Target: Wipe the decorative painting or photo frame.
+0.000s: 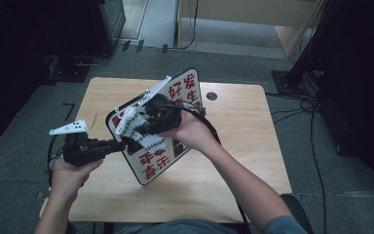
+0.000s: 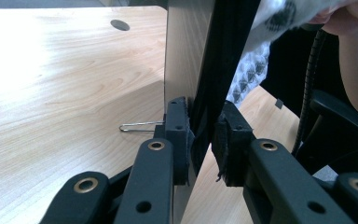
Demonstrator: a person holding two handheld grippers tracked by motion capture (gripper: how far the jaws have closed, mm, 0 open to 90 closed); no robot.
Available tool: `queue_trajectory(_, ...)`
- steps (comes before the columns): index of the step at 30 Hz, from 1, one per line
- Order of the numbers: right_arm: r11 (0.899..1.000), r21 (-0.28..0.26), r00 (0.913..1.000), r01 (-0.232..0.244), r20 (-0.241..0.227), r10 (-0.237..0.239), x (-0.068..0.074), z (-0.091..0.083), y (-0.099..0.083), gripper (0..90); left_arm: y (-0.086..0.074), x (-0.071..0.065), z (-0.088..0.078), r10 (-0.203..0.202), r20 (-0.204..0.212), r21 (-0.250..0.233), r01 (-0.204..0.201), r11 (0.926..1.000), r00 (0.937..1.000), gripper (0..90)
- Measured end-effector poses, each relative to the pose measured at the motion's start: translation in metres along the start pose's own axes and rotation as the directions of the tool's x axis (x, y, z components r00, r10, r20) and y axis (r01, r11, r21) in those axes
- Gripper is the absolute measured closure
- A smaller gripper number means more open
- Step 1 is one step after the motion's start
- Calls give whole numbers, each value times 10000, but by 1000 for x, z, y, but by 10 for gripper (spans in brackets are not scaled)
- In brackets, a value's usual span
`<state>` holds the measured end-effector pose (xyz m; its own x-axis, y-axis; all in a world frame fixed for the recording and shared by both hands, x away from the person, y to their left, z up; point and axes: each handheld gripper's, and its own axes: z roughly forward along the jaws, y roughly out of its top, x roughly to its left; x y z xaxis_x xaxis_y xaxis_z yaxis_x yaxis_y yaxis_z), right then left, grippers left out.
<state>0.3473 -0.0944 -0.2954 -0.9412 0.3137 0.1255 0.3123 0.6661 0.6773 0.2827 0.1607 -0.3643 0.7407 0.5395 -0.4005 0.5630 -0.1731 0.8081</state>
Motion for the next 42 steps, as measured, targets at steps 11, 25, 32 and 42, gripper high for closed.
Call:
queue_trajectory(11,9999,116,10000,-29,-90,30,0,6,-8,777,0,0,0,33,19,20,-33,10000,10000,777)
queue_trajectory(25,9994,319,9998,-104,-153,109,-1,13,-18,774,0,0,0,45,17,13,-45,10000,10000,776)
queue_trajectory(32,9989,424,9994,-194,-271,205,-2,19,-26,774,0,0,0,48,5,20,-48,10000,10000,776)
queue_trajectory(42,9983,523,9990,-251,-344,269,-2,23,-32,774,0,0,0,40,3,29,-40,10000,10000,776)
